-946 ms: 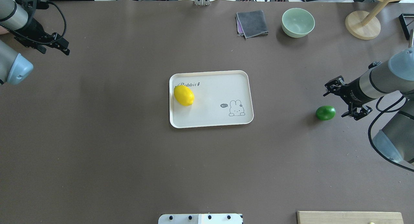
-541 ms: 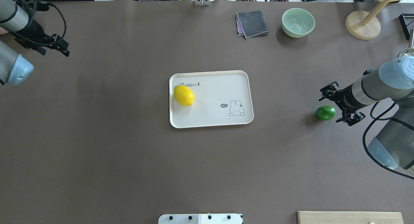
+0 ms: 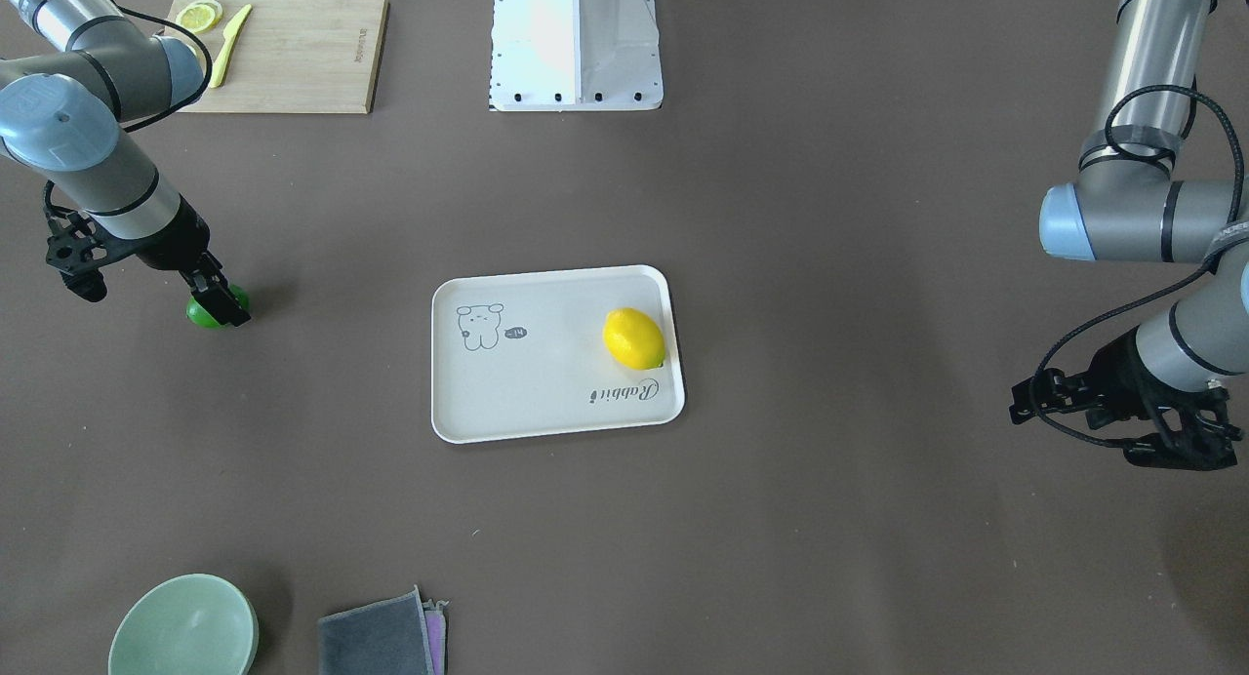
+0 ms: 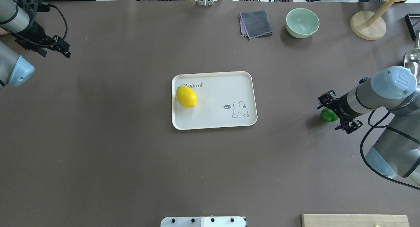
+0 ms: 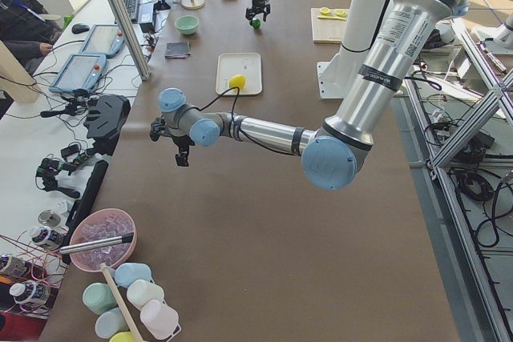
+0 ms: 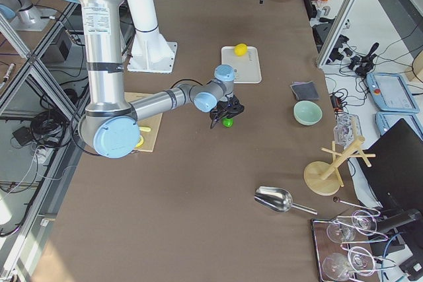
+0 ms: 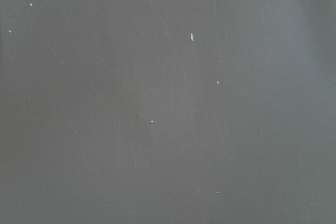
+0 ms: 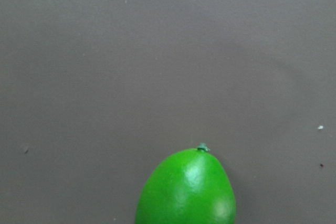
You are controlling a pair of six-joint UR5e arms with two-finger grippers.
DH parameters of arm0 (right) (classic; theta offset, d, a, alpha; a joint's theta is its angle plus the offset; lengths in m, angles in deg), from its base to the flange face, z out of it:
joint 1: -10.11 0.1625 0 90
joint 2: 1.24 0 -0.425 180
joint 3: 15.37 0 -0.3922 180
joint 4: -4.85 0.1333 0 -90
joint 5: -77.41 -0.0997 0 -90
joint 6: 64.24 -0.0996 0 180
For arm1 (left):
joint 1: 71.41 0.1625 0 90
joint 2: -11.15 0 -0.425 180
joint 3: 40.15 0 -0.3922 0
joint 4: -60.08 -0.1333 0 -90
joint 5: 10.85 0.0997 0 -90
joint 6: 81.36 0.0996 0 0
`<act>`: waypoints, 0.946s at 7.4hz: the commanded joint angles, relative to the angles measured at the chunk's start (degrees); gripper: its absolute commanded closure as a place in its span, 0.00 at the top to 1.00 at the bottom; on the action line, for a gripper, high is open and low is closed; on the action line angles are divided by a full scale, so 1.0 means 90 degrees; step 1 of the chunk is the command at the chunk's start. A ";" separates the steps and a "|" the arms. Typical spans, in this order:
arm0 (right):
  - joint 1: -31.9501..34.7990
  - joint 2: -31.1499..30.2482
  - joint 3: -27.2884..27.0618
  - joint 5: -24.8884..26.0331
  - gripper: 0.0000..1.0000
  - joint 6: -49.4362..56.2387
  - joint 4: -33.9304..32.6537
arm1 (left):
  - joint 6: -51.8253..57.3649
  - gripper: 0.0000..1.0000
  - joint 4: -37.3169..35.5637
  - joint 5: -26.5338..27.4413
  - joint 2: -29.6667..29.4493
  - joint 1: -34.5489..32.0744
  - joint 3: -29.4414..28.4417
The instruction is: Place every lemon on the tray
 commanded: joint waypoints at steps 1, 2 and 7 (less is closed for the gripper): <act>-0.0027 0.0015 0.0106 0.0053 0.98 0.0031 0.0000 | -0.0010 0.97 0.0001 0.0000 -0.0005 0.0003 -0.0001; -0.0027 0.0015 0.0175 0.0121 0.86 0.0022 0.0000 | -0.0010 0.97 0.0001 0.0000 -0.0005 0.0003 -0.0001; -0.0094 0.0617 0.0185 -0.0005 0.00 0.0031 -0.0359 | -0.0029 0.97 0.0001 0.0000 -0.0005 0.0003 -0.0001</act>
